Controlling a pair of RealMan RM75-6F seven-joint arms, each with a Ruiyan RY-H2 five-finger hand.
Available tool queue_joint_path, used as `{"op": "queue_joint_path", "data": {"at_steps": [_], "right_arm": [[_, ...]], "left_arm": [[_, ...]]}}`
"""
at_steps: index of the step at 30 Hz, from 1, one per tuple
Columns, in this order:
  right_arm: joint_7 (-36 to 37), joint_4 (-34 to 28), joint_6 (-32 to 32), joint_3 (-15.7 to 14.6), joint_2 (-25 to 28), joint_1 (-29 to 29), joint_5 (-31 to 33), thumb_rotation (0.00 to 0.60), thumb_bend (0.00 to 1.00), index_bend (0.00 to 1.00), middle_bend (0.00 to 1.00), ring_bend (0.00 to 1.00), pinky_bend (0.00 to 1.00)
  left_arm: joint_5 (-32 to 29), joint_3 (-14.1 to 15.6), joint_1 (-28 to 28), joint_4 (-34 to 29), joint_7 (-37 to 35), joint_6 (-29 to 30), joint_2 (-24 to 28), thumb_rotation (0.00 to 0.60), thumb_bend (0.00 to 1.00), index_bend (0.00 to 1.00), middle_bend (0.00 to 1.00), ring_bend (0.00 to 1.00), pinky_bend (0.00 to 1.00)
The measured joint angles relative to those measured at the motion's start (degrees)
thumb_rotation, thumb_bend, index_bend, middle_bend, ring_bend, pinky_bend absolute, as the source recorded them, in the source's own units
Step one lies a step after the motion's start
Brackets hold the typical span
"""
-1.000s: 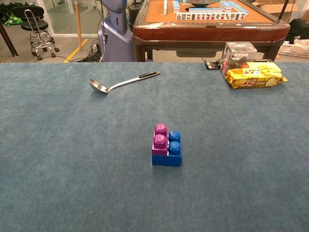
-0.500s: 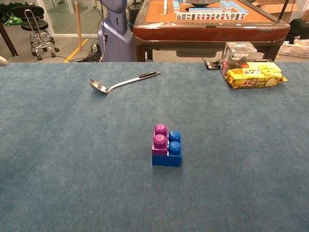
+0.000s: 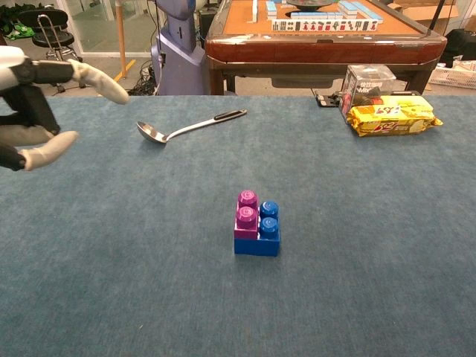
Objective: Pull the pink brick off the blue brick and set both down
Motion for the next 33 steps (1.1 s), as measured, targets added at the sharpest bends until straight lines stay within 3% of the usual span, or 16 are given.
{"op": "queue_joint_path", "data": {"at_steps": [13,22,33], "right_arm": [[-0.15,-0.54,-0.38,0.15,0.97,0.42,0.11,0.600,0.00,0.43,0.45,0.42,0.61],[-0.73,-1.87,-0.13,0.37,2.12,0.82,-0.66,0.600,0.00,0.43,0.45,0.42,0.61],[-0.74,-1.18,-1.05,-0.08,1.54,1.10,-0.20,0.600,0.00,0.43,0.45,0.42,0.61]], "left_arm": [[-8.22,-4.49,-10.10,-2.34,8.61,-12.10,-5.86,0.600,0.62,0.30,1.00,1.00,1.00],[-14.72,-5.82,-14.56,-1.09,19.90,-15.61,-11.75,0.600,0.62,0.30,1.00,1.00,1.00],[-20.93,-6.79,-20.15,3.40,26.22,-18.13,-18.76,0.600,0.62,0.30,1.00,1.00,1.00]]}}
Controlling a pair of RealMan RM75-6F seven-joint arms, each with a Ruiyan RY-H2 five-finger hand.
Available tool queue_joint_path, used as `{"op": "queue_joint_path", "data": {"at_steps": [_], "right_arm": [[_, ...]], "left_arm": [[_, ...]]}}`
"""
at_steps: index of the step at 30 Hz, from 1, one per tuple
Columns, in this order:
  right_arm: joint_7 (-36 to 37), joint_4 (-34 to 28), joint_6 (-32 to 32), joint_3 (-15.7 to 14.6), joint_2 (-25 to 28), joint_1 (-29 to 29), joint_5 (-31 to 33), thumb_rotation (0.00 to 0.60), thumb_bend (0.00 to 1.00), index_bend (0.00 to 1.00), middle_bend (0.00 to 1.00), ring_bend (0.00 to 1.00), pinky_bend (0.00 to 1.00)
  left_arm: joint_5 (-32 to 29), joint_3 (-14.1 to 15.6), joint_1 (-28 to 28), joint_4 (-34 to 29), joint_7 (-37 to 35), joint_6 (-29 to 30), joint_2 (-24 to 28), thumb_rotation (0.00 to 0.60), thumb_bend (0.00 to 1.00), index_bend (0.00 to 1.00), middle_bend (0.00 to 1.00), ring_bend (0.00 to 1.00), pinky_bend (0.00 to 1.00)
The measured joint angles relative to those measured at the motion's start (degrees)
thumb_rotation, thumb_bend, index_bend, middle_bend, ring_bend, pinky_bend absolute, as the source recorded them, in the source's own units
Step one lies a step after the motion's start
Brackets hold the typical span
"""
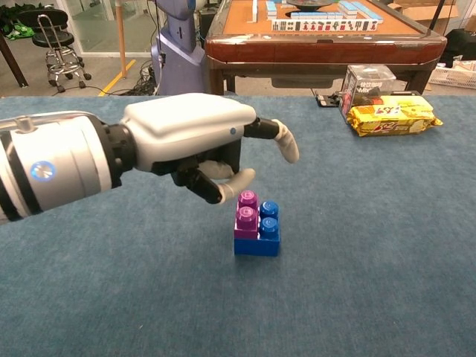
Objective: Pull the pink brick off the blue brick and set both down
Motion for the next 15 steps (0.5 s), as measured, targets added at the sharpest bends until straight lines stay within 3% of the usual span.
{"op": "queue_joint_path", "data": {"at_steps": [15], "right_arm": [[0.32,1.29,-1.29,-0.39,-1.24,0.62,0.41,0.600,0.00,0.43,0.45,0.42,0.61]], "left_arm": [[-6.40,3.49,-3.36,6.39,6.87,-1.43,-4.43,0.600,0.62,0.30,1.00,1.00,1.00]]}}
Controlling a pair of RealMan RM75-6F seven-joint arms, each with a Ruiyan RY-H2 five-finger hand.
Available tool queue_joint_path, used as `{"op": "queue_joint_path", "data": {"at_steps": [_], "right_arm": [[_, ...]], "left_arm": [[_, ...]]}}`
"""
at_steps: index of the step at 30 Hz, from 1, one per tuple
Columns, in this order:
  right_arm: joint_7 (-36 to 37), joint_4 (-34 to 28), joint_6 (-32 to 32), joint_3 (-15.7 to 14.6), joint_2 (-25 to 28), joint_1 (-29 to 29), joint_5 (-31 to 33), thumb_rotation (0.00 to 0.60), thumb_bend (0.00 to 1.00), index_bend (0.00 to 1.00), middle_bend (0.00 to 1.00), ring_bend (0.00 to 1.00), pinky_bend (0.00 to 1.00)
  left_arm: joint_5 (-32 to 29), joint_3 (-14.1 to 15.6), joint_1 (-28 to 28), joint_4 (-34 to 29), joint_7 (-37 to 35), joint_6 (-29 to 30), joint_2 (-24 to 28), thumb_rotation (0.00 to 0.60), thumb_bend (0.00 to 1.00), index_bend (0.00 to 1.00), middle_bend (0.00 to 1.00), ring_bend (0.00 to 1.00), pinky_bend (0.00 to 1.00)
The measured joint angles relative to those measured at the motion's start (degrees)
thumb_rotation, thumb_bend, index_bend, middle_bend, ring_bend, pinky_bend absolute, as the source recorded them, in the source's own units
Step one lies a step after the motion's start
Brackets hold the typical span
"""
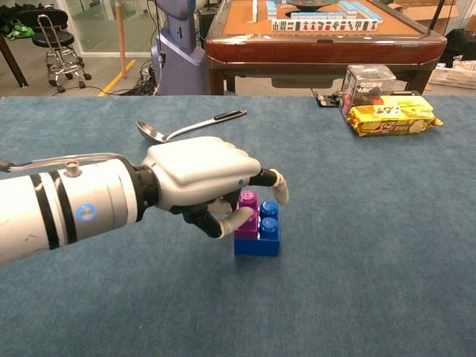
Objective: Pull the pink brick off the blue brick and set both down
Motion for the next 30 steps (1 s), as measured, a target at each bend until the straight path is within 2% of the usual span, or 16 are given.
{"op": "queue_joint_path", "data": {"at_steps": [12,30], "right_arm": [[0.46,0.73,-0.23,-0.28,-0.58,0.02,0.18,0.600,0.00,0.43,0.45,0.42,0.61],[0.82,1.52,-1.08,-0.44,-1.52,0.64,0.25,0.600,0.00,0.43,0.45,0.42,0.61]], "left_arm": [[-6.89,1.28,-1.91,-1.00,5.93,1.13,-0.21,0.600,0.62,0.33,1.00,1.00,1.00],[-10.50,3.67,-2.47,-1.42,6.81,4.13,1.13,0.600,0.62,0.38,1.00,1.00,1.00]]}}
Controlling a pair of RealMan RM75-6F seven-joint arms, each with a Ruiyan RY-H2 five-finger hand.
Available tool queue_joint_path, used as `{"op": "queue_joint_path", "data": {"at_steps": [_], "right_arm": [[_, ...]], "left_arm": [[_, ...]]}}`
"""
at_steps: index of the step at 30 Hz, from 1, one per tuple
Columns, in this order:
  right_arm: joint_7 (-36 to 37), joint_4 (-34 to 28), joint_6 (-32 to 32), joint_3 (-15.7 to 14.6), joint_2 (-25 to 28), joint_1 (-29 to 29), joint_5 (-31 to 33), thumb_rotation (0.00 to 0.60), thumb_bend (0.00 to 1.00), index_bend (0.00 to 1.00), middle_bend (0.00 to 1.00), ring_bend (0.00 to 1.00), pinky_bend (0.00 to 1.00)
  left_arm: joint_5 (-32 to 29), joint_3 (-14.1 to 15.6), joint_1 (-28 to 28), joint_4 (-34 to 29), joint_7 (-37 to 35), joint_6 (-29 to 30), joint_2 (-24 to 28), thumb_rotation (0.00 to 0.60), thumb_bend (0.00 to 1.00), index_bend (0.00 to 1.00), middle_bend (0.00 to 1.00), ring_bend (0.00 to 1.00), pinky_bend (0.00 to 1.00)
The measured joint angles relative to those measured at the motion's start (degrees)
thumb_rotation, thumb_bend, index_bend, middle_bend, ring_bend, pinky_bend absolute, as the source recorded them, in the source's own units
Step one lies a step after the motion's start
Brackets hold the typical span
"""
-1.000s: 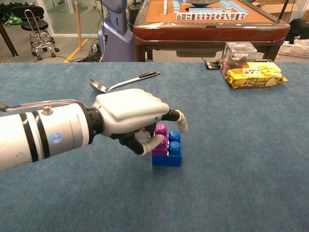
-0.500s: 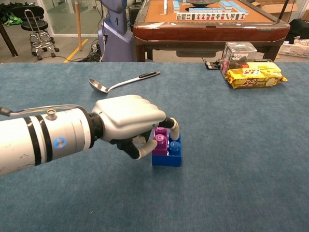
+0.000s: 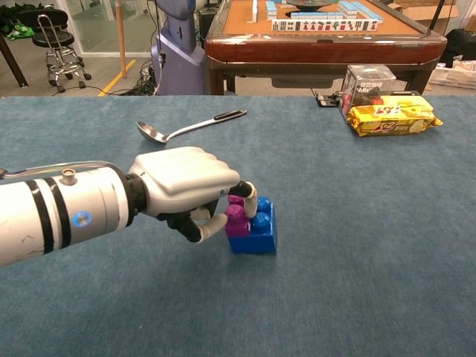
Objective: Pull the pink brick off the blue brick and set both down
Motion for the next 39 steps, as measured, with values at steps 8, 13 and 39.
{"op": "queue_joint_path", "data": {"at_steps": [8,13,39], "right_arm": [[-0.27,-0.39,-0.08,0.08,0.03,0.27,-0.12,0.600,0.00,0.43,0.45,0.42,0.61],[-0.58,-0.81,-0.13,0.19,0.03,0.53,-0.26,0.600,0.00,0.43,0.45,0.42,0.61],[-9.16,-15.07,-7.82,4.21,-3.04,9.25,1.68,0.600,0.00,0.40,0.87,0.88,0.99]], "left_arm": [[0.49,1.83,1.89,-0.79,-2.63,1.71,2.90,0.600,0.62,0.41,1.00,1.00,1.00],[1.61,3.11,3.56,-1.06,-5.20,2.81,4.41,0.600,0.62,0.41,1.00,1.00,1.00],[12.60,3.06,16.22,-2.33,-29.87,16.76,11.96,0.600,0.57,0.29,1.00,0.94,1.00]]}}
